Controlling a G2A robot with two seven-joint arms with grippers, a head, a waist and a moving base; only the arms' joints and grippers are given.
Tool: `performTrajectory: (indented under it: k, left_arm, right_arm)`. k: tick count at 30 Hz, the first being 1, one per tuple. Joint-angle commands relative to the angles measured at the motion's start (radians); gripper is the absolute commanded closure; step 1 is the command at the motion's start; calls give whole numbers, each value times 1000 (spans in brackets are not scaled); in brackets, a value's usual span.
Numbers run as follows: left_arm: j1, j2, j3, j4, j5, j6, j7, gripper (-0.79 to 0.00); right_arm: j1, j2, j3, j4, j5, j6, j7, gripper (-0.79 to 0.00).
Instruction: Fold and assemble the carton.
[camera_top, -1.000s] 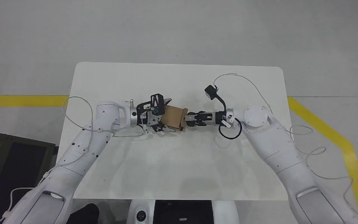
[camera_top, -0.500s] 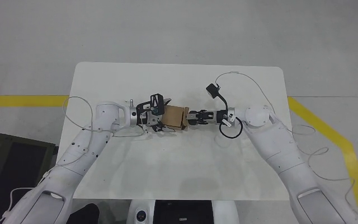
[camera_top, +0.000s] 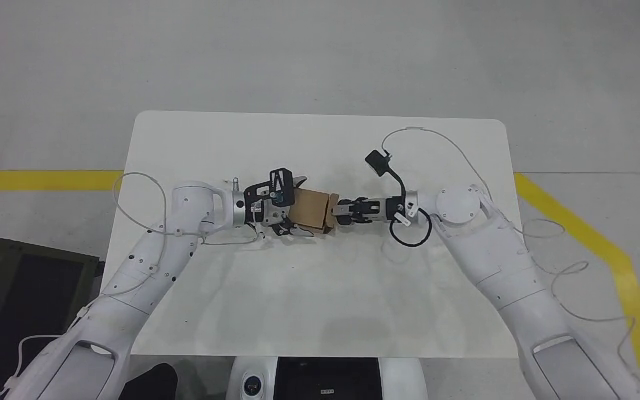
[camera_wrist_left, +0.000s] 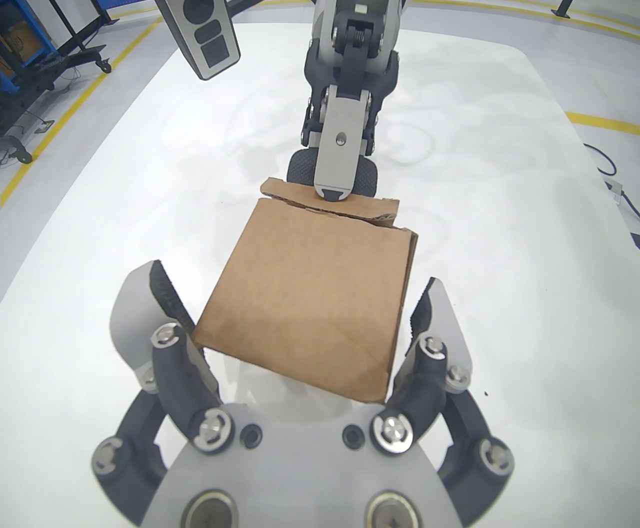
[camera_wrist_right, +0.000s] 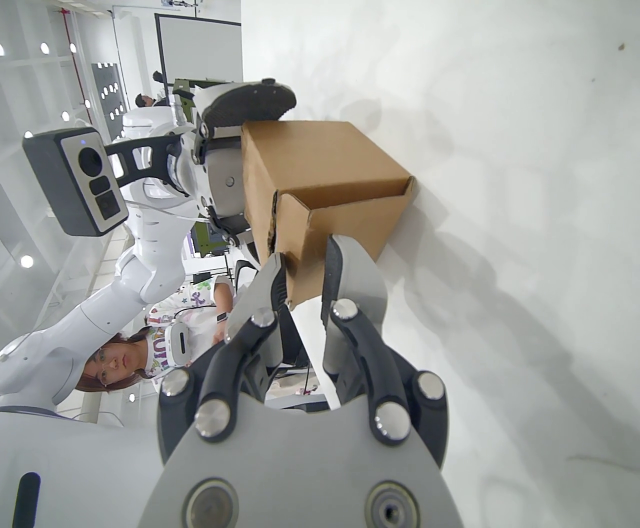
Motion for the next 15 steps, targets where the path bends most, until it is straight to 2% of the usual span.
performTrajectory:
  k: [1, 15]
  left_arm:
    - [0, 0, 0, 0, 0, 1, 0, -785]
    - [-4, -1, 0, 7, 0, 1, 4, -785]
  right_arm:
    - [0, 1, 1, -1, -4, 3, 1, -117]
    - [26, -7, -26, -18, -39, 35, 15, -105]
